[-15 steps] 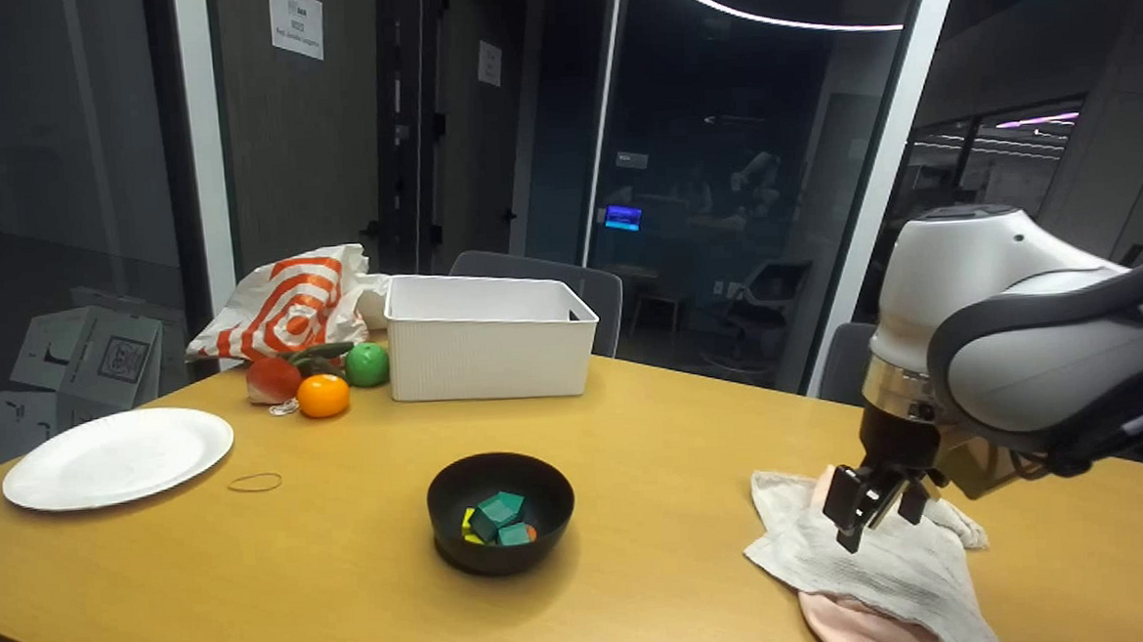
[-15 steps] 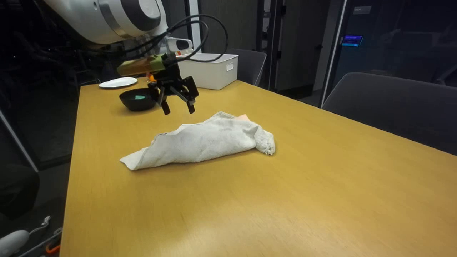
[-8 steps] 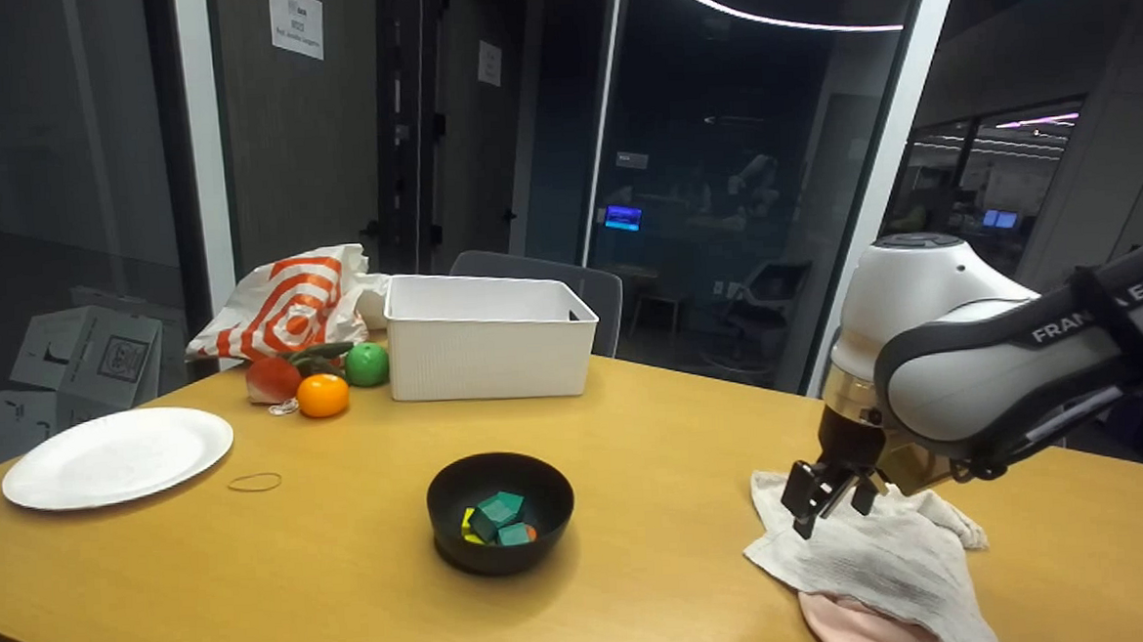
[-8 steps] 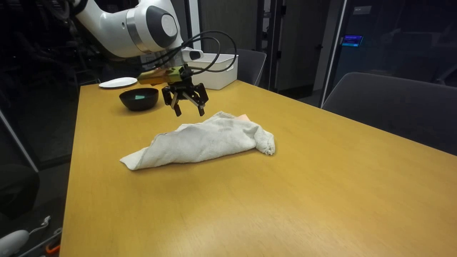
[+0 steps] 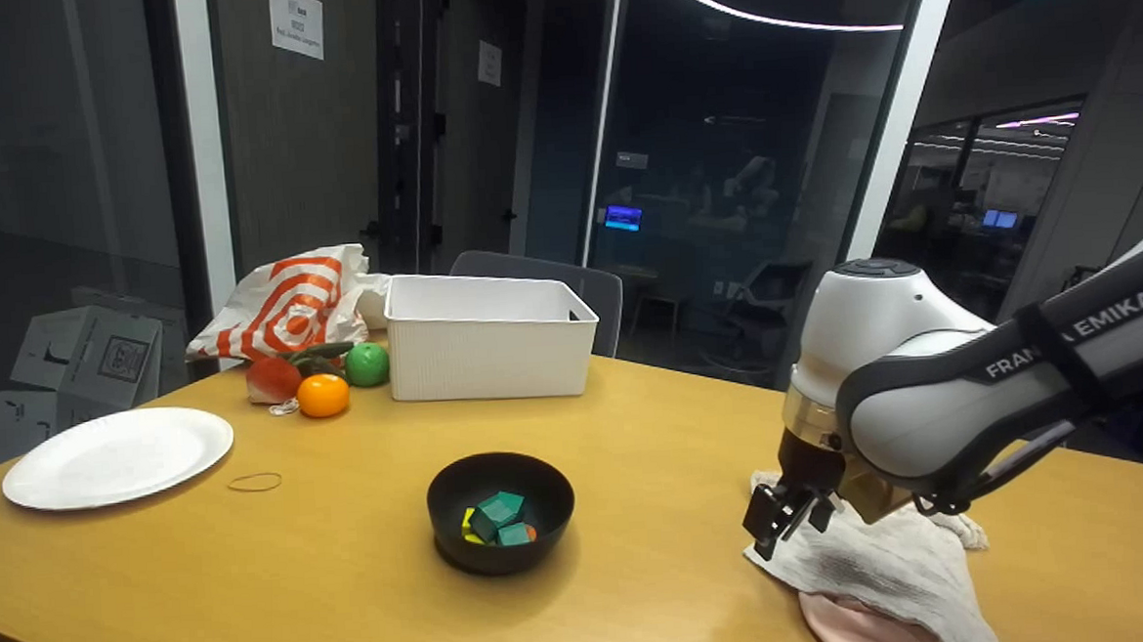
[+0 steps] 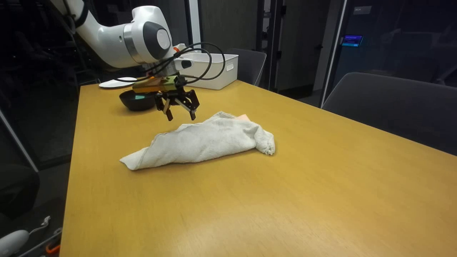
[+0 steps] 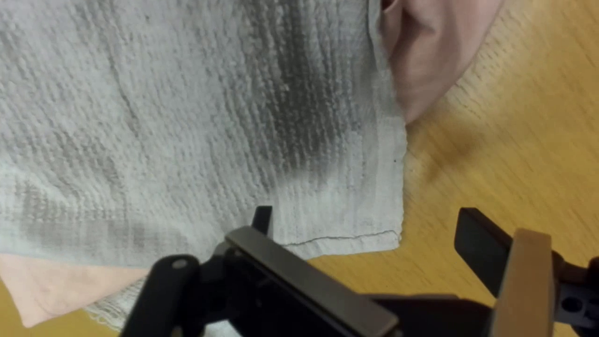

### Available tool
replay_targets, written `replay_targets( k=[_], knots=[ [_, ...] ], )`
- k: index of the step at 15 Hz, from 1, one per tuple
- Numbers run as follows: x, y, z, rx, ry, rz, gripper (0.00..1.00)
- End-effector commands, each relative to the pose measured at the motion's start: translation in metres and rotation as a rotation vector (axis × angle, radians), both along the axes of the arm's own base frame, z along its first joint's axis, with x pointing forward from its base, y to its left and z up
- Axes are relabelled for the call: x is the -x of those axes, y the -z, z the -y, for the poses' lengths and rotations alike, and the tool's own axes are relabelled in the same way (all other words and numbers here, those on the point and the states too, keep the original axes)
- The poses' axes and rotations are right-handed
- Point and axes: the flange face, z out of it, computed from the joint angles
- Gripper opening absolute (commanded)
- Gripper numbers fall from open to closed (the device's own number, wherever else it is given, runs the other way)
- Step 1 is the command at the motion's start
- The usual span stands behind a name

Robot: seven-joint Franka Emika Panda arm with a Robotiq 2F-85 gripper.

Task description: Remove the pink shirt from the white towel, move it to the left and slide the white towel to the right

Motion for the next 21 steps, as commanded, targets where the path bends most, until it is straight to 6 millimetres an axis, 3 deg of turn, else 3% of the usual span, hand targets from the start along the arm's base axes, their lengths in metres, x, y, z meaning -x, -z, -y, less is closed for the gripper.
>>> replay_targets(
  k=[1,10,12,19,21],
  knots=[
    [-0.016,0.007,-0.007,0.013,-0.024,0.009,1.00],
    [-0.039,0.028,0.009,-0.076,0.001,-0.105,1.00],
    [-0.043,0.027,0.014,-0.099,0.007,-0.116,0.73],
    [-0.048,0.021,0.024,-0.116,0.015,-0.121,0.18],
    [-0.049,0.016,0.027,-0.114,0.026,-0.113,0.10]
  ],
)
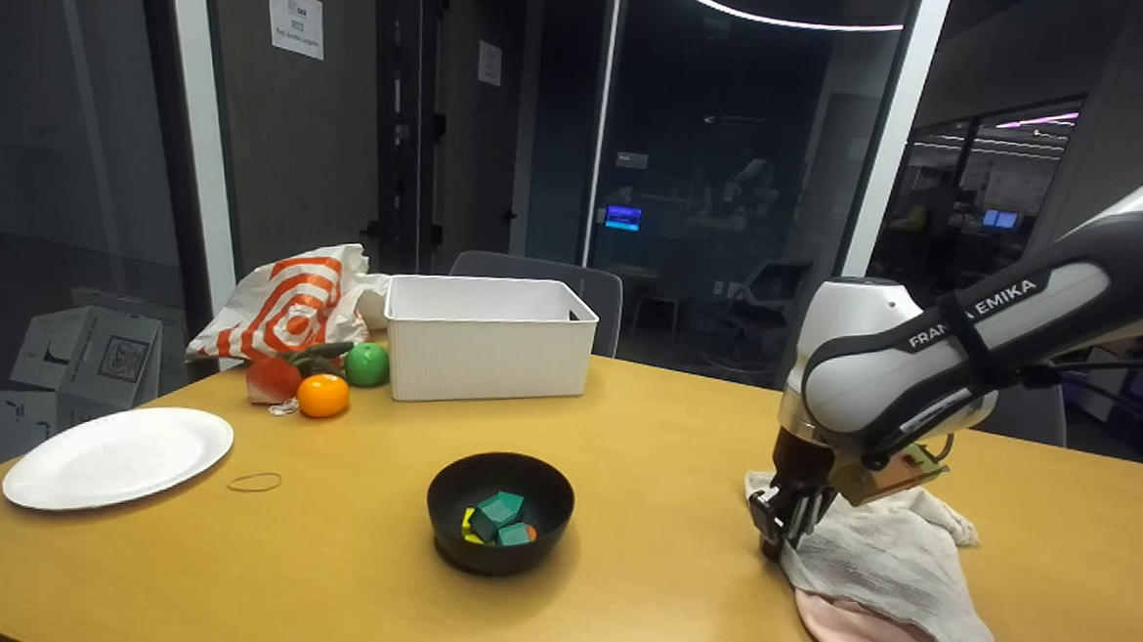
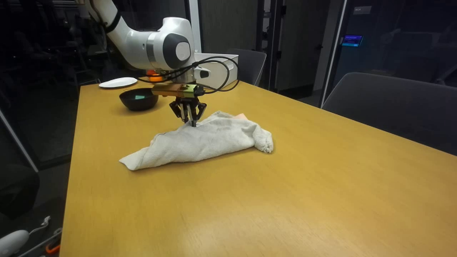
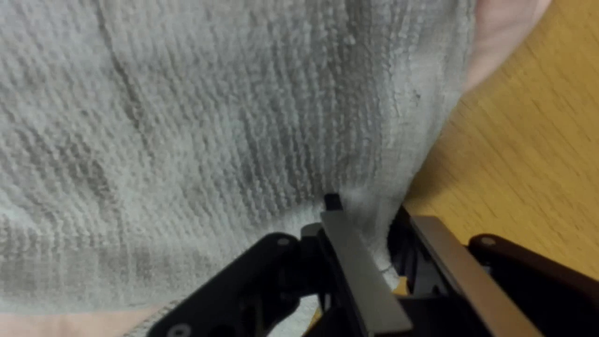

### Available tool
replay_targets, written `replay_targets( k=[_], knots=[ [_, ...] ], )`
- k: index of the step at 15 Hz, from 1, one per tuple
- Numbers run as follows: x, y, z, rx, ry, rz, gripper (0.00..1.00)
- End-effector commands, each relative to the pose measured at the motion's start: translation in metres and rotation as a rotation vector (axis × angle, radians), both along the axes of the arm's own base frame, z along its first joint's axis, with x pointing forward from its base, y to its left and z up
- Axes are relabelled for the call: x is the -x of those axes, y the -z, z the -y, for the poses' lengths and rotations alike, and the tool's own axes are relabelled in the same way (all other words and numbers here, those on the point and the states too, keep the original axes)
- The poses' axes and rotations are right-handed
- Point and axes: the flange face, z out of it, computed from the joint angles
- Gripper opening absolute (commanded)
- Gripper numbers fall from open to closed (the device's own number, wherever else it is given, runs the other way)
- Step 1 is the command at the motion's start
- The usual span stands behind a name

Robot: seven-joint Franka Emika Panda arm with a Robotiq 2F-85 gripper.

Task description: Remove the pink shirt from the white towel, move it to the left and slide the white towel to the right

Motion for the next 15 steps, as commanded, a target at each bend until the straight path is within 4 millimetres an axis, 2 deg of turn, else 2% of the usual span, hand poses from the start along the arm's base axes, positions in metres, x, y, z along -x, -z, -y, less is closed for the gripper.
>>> replay_targets(
  k=[1,3,4,6,10,12,15],
  knots=[
    [-0.005,-0.017,0.004,-0.001,0.011,0.008,0.08],
    [-0.005,-0.031,0.010,0.014,0.028,0.015,0.05],
    [-0.005,-0.038,0.014,0.019,0.043,0.006,0.09],
    [-0.005,-0.053,0.028,0.056,0.081,0.011,0.10],
    [-0.001,-0.077,0.067,0.117,0.167,-0.030,0.10],
    [0.002,-0.077,0.083,0.103,0.195,-0.123,0.11],
    [0.005,-0.066,0.089,0.071,0.212,-0.192,0.14]
  ],
)
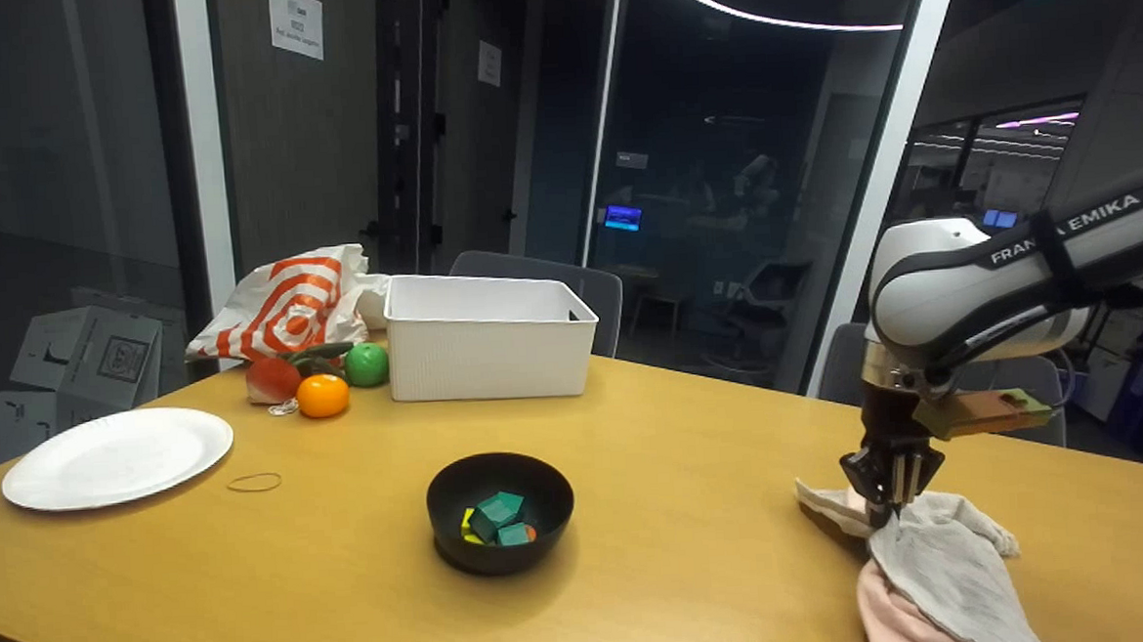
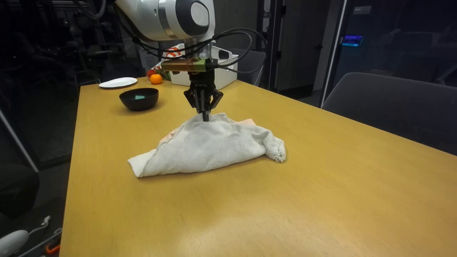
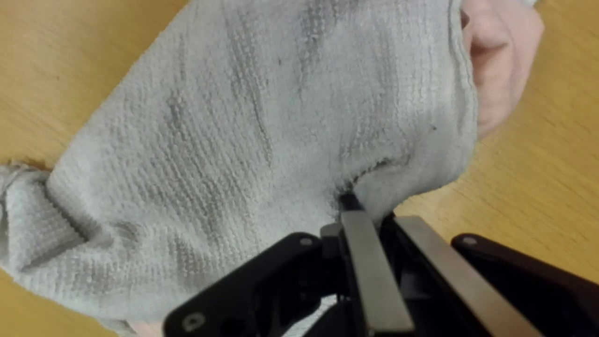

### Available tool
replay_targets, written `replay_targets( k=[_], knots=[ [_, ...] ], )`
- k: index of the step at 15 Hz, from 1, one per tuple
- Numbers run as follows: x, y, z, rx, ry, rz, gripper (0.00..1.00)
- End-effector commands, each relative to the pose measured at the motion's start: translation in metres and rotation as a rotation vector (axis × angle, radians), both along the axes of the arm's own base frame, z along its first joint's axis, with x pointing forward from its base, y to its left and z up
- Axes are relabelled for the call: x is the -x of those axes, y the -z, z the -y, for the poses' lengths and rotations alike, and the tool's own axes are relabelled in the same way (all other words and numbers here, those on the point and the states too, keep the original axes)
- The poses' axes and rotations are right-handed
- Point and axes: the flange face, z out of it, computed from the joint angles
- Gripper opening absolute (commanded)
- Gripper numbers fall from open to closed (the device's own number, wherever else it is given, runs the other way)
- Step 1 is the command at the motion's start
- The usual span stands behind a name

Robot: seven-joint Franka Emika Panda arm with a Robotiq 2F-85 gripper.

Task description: Remove the pink shirt from the white towel, move it to the left and slide the white towel to the right

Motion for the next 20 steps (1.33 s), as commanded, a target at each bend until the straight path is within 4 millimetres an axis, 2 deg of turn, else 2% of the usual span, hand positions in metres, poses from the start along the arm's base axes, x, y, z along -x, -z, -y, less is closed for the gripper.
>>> replay_targets(
  k=[1,3,4,10,11,12,13,14,20],
  knots=[
    [0.001,0.003,0.000,-0.051,0.012,-0.047,0.36],
    [0.000,0.014,-0.004,-0.064,0.023,-0.048,0.40],
    [0.000,0.020,-0.007,-0.060,0.024,-0.053,0.44],
    [0.004,0.041,-0.013,-0.061,0.018,-0.081,0.90],
    [0.004,0.044,-0.014,-0.061,0.016,-0.081,0.88],
    [0.005,0.045,-0.015,-0.064,0.012,-0.086,0.54],
    [0.005,0.044,-0.016,-0.067,0.009,-0.081,0.59],
    [0.005,0.041,-0.017,-0.068,0.009,-0.075,0.58],
    [0.005,0.032,-0.018,-0.052,0.007,-0.046,0.12]
  ],
)
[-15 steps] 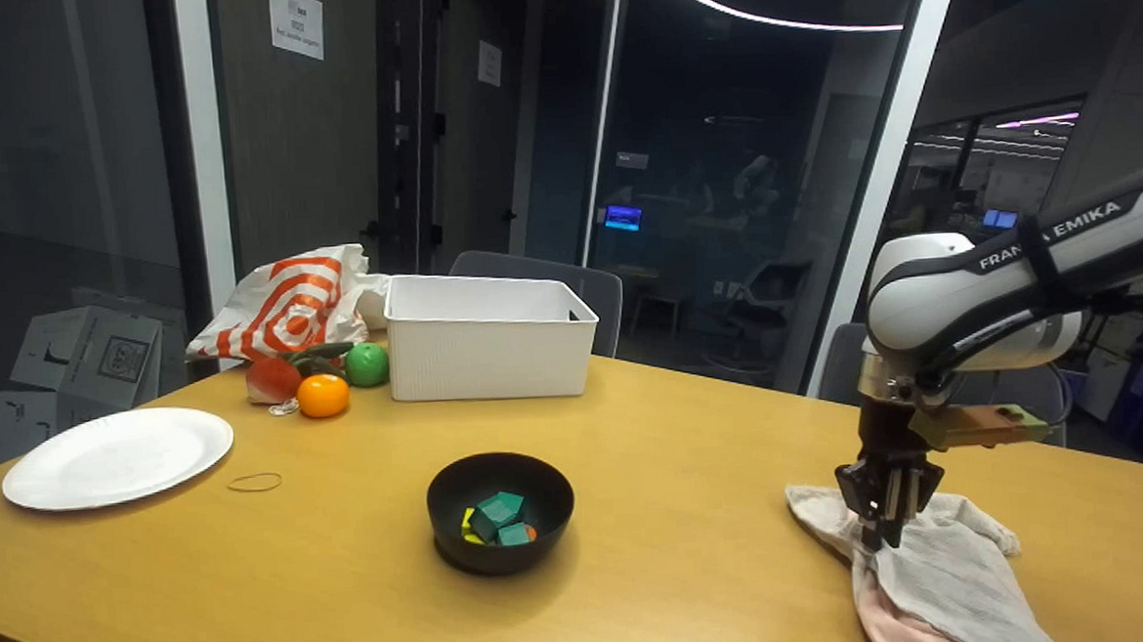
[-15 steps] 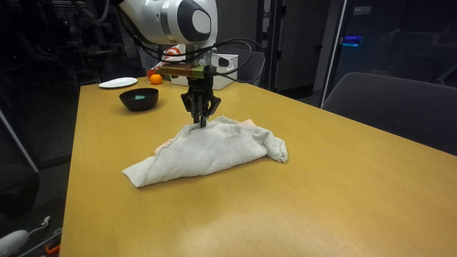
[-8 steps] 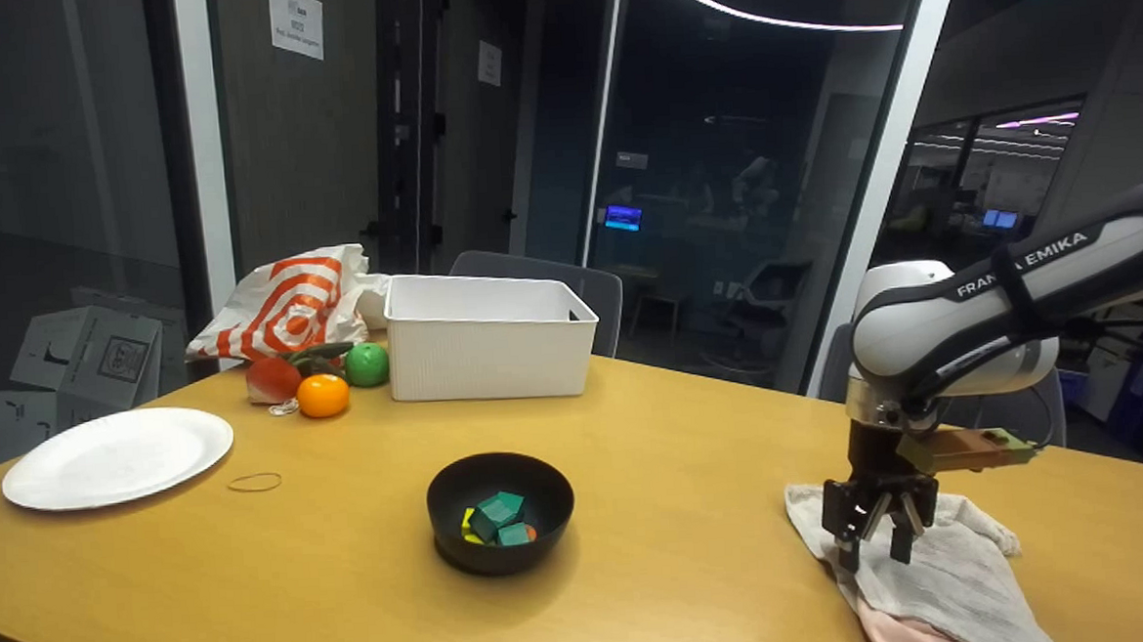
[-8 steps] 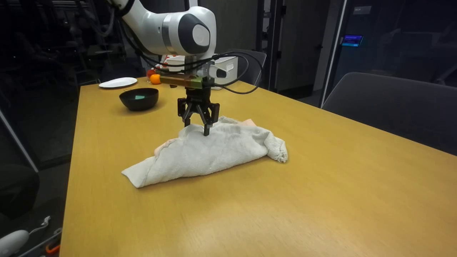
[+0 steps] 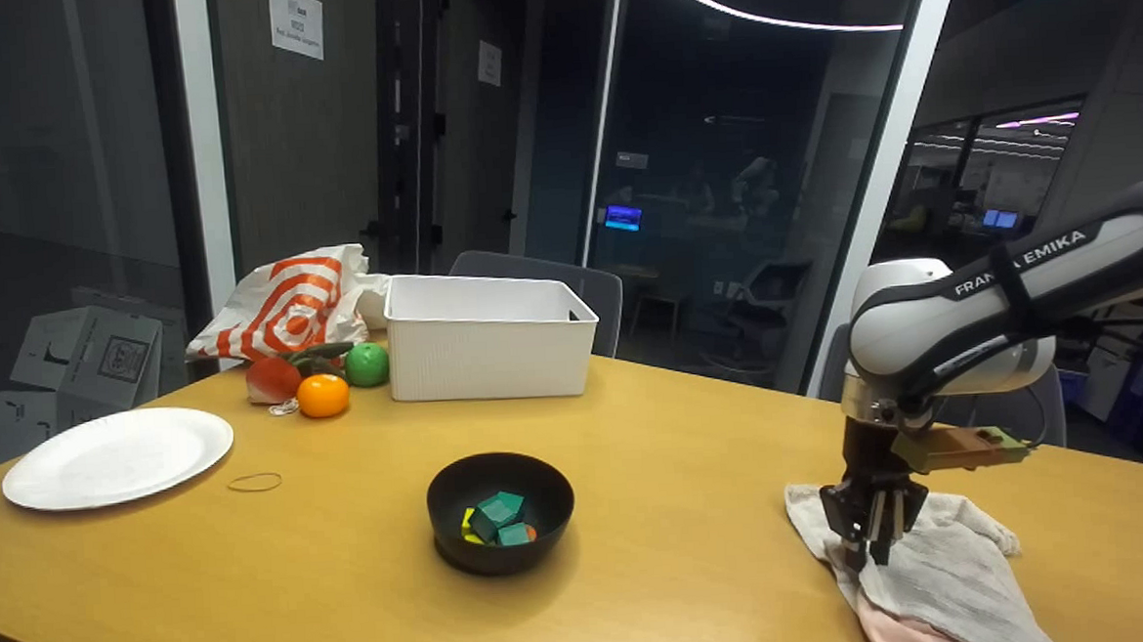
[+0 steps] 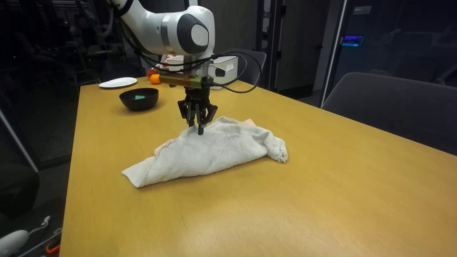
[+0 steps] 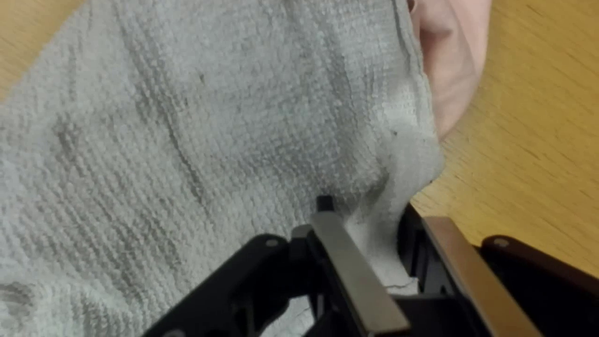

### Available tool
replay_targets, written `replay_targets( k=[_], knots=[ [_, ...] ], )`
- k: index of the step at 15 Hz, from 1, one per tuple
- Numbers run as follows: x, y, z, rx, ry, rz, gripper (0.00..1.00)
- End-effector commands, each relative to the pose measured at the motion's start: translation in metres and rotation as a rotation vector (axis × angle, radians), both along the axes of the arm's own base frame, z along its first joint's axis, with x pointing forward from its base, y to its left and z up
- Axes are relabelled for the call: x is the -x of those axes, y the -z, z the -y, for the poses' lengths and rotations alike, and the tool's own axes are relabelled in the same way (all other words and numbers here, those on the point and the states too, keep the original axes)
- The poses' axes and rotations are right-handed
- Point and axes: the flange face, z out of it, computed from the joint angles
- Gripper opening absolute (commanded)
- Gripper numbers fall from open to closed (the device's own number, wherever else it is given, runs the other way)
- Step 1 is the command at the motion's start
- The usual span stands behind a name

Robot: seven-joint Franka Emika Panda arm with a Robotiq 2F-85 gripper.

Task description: Remove the pink shirt from the white towel, move it to the left and slide the white towel to the right

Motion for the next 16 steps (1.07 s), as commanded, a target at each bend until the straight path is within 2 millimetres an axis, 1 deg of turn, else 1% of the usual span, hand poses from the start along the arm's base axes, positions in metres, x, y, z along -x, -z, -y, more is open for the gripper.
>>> replay_targets(
  k=[1,2,3,4,6,8,11,13,16],
  knots=[
    [0.000,-0.014,-0.003,-0.001,0.002,0.035,0.10],
    [0.000,-0.017,-0.002,0.000,0.004,0.038,0.07],
    [0.000,-0.018,0.000,0.009,0.010,0.037,0.07],
    [0.000,-0.020,0.003,0.012,0.012,0.034,0.06],
    [-0.001,-0.025,0.013,0.029,0.041,0.038,0.08],
    [-0.003,-0.034,0.027,0.051,0.079,0.064,0.10],
    [-0.004,-0.055,0.059,0.154,0.143,0.135,0.11],
    [-0.002,-0.068,0.085,0.262,0.183,0.173,0.08],
    [0.008,-0.075,0.125,0.435,0.249,0.174,0.09]
  ],
)
